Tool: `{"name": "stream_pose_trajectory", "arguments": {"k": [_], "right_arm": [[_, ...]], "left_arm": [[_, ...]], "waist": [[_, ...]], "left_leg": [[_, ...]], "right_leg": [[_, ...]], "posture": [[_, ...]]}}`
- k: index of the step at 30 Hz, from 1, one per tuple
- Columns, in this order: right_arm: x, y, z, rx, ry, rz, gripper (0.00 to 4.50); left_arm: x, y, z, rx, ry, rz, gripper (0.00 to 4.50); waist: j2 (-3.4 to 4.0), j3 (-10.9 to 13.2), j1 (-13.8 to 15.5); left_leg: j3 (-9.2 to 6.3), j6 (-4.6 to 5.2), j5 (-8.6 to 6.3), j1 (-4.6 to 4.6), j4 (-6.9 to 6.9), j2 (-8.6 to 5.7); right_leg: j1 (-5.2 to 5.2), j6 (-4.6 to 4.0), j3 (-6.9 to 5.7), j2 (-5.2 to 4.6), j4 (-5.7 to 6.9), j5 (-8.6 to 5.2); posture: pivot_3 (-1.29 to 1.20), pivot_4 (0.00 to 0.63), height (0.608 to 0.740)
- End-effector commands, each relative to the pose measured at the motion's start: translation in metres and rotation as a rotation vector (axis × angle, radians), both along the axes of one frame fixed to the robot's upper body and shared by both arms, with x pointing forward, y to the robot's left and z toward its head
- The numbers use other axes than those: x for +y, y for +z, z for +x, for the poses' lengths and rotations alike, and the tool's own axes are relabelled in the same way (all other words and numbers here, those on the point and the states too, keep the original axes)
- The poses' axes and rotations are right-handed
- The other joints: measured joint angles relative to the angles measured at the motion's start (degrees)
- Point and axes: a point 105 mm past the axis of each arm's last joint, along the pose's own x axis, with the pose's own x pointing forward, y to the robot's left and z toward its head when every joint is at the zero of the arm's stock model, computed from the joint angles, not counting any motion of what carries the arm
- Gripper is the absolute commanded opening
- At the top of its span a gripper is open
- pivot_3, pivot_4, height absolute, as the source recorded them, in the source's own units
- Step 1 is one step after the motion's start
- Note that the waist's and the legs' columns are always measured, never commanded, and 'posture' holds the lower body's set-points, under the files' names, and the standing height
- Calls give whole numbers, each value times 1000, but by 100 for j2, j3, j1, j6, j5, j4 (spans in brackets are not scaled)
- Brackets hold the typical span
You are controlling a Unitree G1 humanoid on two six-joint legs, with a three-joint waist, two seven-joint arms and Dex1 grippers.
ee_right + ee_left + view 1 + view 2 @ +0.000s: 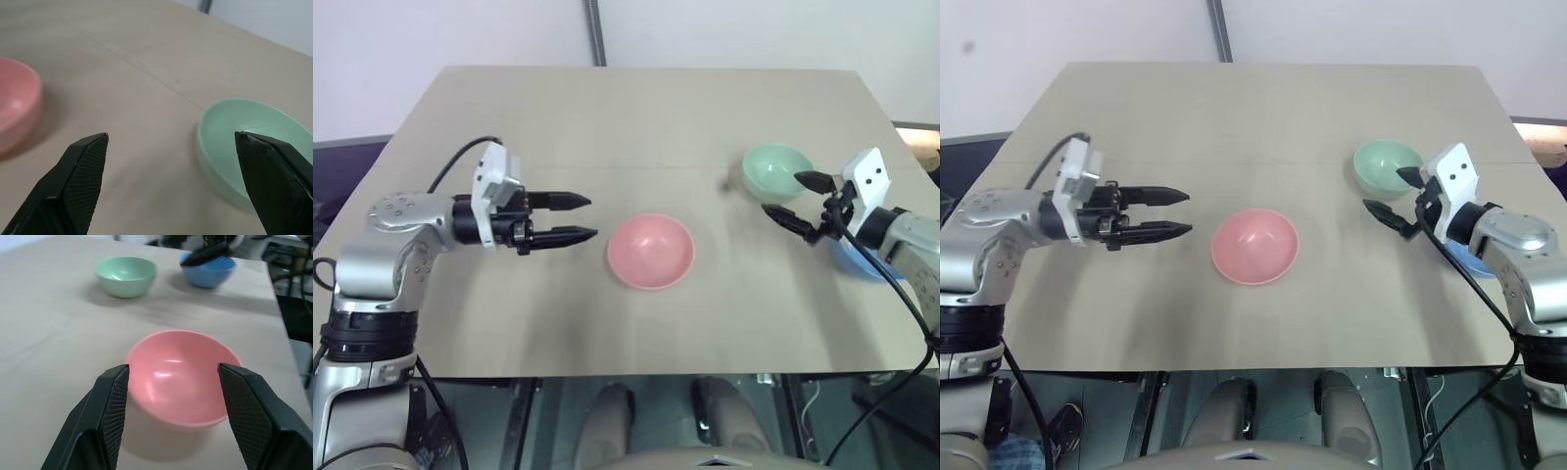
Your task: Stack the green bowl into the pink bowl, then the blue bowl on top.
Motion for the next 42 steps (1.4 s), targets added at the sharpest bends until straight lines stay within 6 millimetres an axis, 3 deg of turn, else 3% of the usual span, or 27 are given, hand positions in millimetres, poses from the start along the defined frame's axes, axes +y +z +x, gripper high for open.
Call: {"name": "stream_pose_trajectory", "arguments": {"k": [1,6,13,20,23,25,27,31,36,39,42], "right_arm": [[-2,6,11,-43,-22,-100,4500],[8,5,30,-50,2,-222,4500],[9,-17,63,14,-1,-418,4500],[18,-36,72,99,62,-570,4500],[17,-37,75,80,74,-626,3673],[19,-35,76,71,90,-641,2468],[20,-34,77,66,99,-648,2068],[22,-33,75,57,121,-656,237],[22,-35,71,32,146,-714,106],[46,-17,61,-36,232,-624,106],[69,0,38,-70,367,-570,106]], "left_arm": [[10,19,-10,-71,57,-30,3039],[19,22,-20,-73,108,-70,3039],[19,21,-36,-49,82,-90,3039],[18,17,-42,-41,43,-52,3039],[19,17,-42,-42,42,-44,3121],[19,17,-42,-41,38,-38,3121],[20,17,-42,-37,37,-38,3121],[19,16,-43,-29,28,-36,3121],[18,10,-46,-15,20,-30,3121],[16,7,-47,-12,7,-28,3121],[16,7,-45,-16,5,-26,3121]], "waist": [[0,0,-5],[2,1,-23],[2,1,-6],[3,2,-18],[4,2,-15],[4,2,-10],[4,2,-18],[4,3,-28],[5,3,-23],[5,3,-23],[11,7,-36]], "left_leg": [[1,0,0,1,0,0],[3,0,0,2,-2,1],[7,0,0,2,-2,0],[5,-1,0,0,-7,0],[6,-1,0,0,-8,0],[5,-1,0,0,-8,0],[6,-1,0,0,-8,0],[6,-1,0,0,-10,0],[6,-1,0,0,-10,0],[6,-1,0,-1,-11,0],[6,-1,0,-2,-12,1]], "right_leg": [[0,0,0,-1,-1,0],[-4,0,2,0,3,0],[-4,-1,3,-2,-1,1],[-8,-2,1,-2,-1,1],[-9,-2,1,-2,-1,1],[-9,-2,1,-2,-1,1],[-9,-2,1,-2,-1,1],[-10,-2,1,-2,-1,1],[-11,-2,1,-2,-1,1],[-12,-2,1,-2,-1,1],[-15,-2,2,-1,1,1]], "posture": [[0,150,740],[0,150,740],[0,150,740],[0,150,740],[0,150,740],[0,150,740],[0,150,740],[0,150,740],[0,150,740],[0,150,740],[0,150,740]]}}
